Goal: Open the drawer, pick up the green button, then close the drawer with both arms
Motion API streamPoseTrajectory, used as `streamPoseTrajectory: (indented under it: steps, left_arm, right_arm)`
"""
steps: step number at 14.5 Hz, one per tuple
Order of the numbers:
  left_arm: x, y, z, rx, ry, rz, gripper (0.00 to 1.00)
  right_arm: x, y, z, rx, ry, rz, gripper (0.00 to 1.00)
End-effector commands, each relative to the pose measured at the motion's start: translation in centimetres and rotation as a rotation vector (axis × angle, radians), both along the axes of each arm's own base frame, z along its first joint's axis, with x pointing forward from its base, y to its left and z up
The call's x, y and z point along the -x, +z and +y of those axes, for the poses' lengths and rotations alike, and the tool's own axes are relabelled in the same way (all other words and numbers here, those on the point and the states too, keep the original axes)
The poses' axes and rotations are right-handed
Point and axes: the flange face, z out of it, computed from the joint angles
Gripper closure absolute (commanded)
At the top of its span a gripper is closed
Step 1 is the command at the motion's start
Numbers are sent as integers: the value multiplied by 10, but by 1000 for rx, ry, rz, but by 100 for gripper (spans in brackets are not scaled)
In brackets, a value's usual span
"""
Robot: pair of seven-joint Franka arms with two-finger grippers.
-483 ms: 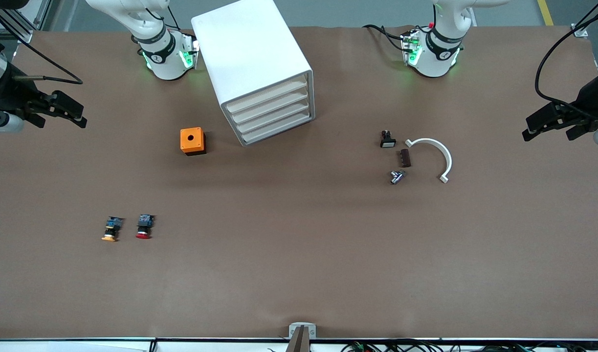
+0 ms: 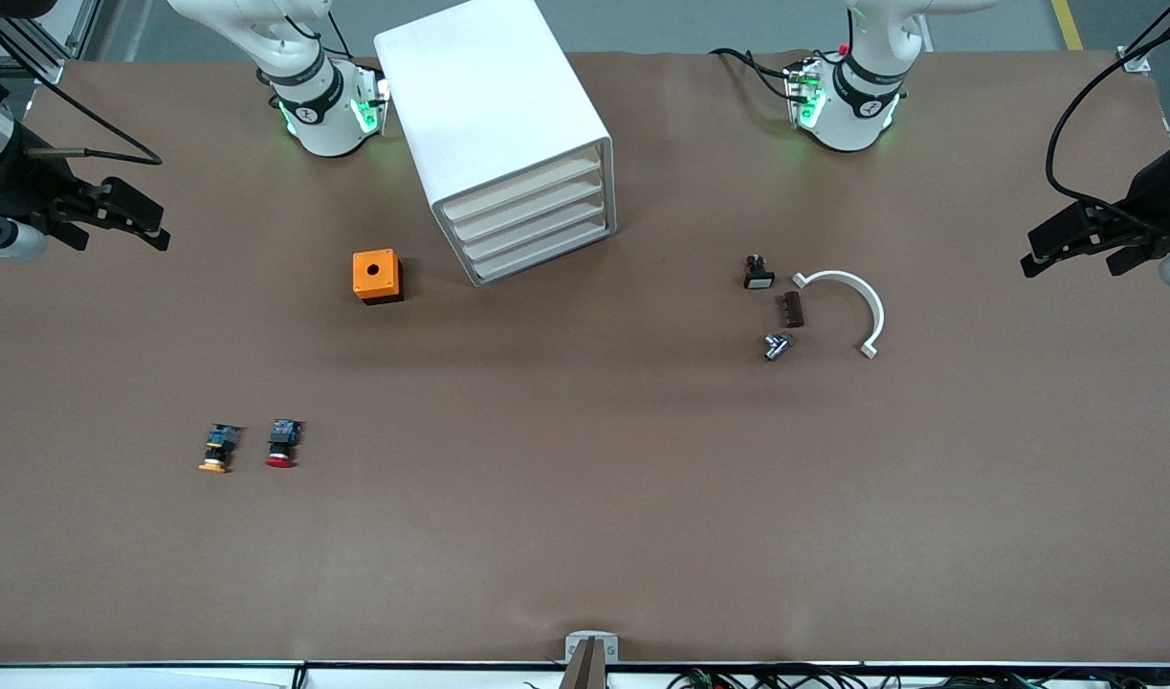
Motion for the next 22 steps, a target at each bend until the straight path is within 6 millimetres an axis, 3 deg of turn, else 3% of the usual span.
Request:
streamPoseTrajectory:
  steps: [1, 4, 6, 8, 12, 15, 17, 19, 22]
  left_arm:
    - [-13, -25, 10, -22, 40, 51, 0]
    - [-24, -48, 5, -17, 33, 87, 0]
    - [-37, -78, -2, -17, 22, 130, 0]
    - [-51, -120, -15, -19, 1, 191, 0]
    - [-61, -211, -93, -45, -97, 336, 0]
    - [-52, -276, -161, -107, -46, 432, 0]
    - [-46, -298, -194, -141, 7, 457, 0]
    - [-34, -315, -239, -143, 88, 485, 0]
    - [-25, -329, -303, -87, 245, 542, 0]
  right_arm:
    - [7, 1, -2, -15, -13, -7, 0]
    - [7, 0, -2, -15, -13, -5, 0]
    - [6, 1, -2, -15, -13, -5, 0]
    - [5, 6, -3, -14, -4, -12, 0]
    - [-5, 1, -11, -11, -22, 2, 0]
    - [-7, -2, -18, -15, -33, 6, 0]
    - [-11, -9, -18, -7, -35, 20, 0]
    - [-12, -11, -19, -6, -24, 23, 0]
    - [-19, -25, -17, -2, -22, 49, 0]
